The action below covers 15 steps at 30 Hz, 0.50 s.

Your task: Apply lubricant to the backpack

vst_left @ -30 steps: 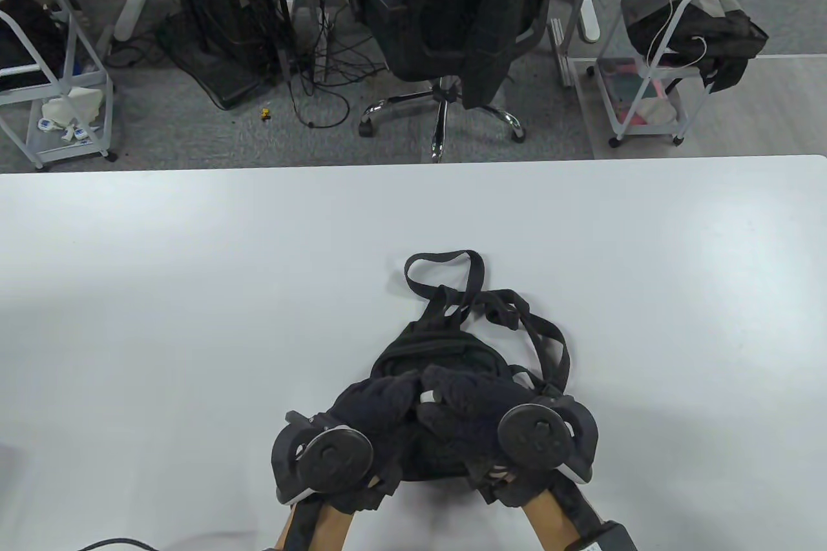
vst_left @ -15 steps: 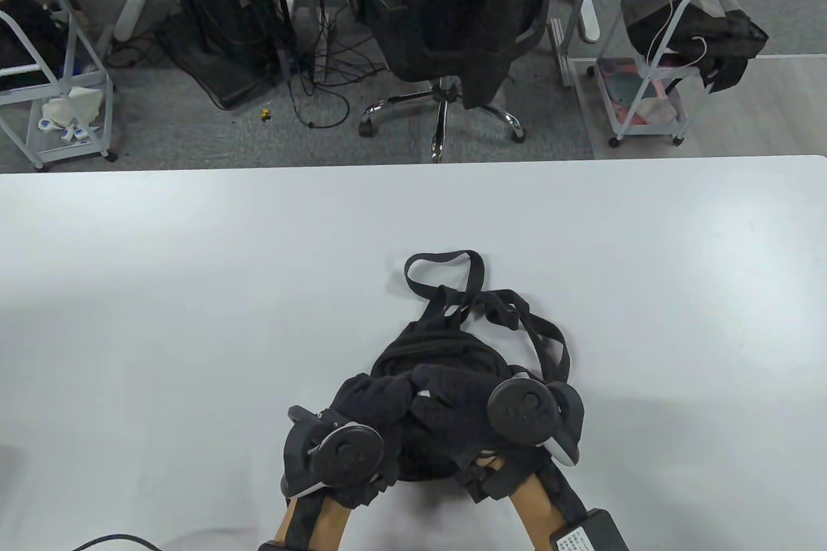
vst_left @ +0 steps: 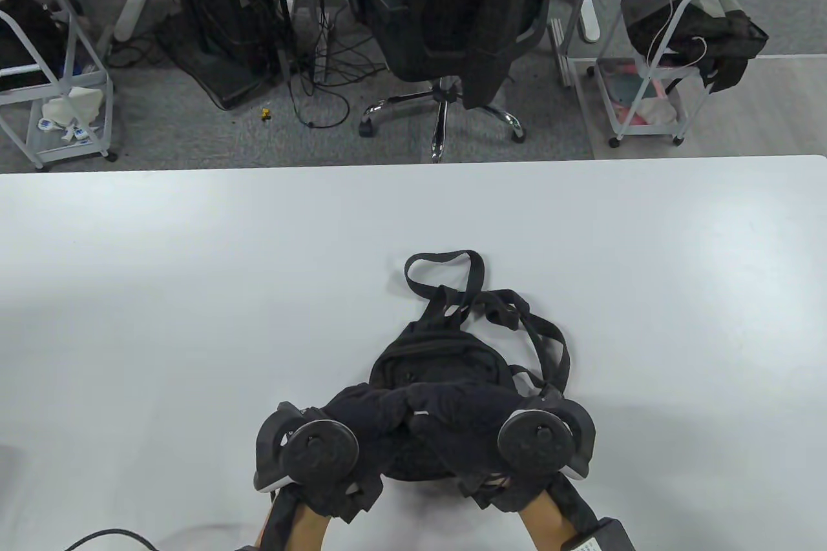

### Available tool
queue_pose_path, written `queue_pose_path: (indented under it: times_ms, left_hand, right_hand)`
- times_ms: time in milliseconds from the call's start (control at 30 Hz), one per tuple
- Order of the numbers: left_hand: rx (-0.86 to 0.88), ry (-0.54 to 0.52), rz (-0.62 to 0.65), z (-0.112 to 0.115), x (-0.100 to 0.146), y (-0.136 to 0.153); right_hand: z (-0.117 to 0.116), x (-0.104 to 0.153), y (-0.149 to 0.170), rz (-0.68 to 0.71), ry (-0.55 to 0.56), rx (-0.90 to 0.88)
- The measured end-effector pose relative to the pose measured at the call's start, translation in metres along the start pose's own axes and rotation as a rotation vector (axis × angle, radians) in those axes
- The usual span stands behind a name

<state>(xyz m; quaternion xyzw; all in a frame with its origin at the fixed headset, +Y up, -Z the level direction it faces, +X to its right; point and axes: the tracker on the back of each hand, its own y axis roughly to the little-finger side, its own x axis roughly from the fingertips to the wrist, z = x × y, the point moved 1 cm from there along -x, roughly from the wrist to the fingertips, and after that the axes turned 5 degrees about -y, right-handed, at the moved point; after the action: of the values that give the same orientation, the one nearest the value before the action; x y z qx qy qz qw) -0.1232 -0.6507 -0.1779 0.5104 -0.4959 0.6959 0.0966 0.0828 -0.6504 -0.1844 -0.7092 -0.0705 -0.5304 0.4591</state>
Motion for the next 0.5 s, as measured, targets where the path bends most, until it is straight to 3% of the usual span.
queue_pose_path:
  times_ms: [200, 500]
  left_hand:
    - [0.145, 0.118, 0.003, -0.004, 0.005, 0.013]
    - [0.11, 0.132, 0.014, -0.006, 0.009, 0.013]
  right_hand:
    - [-0.005, 0.002, -0.012, 0.068, -0.023, 0.015]
    - [-0.009, 0.001, -0.013, 0.078, -0.023, 0.02]
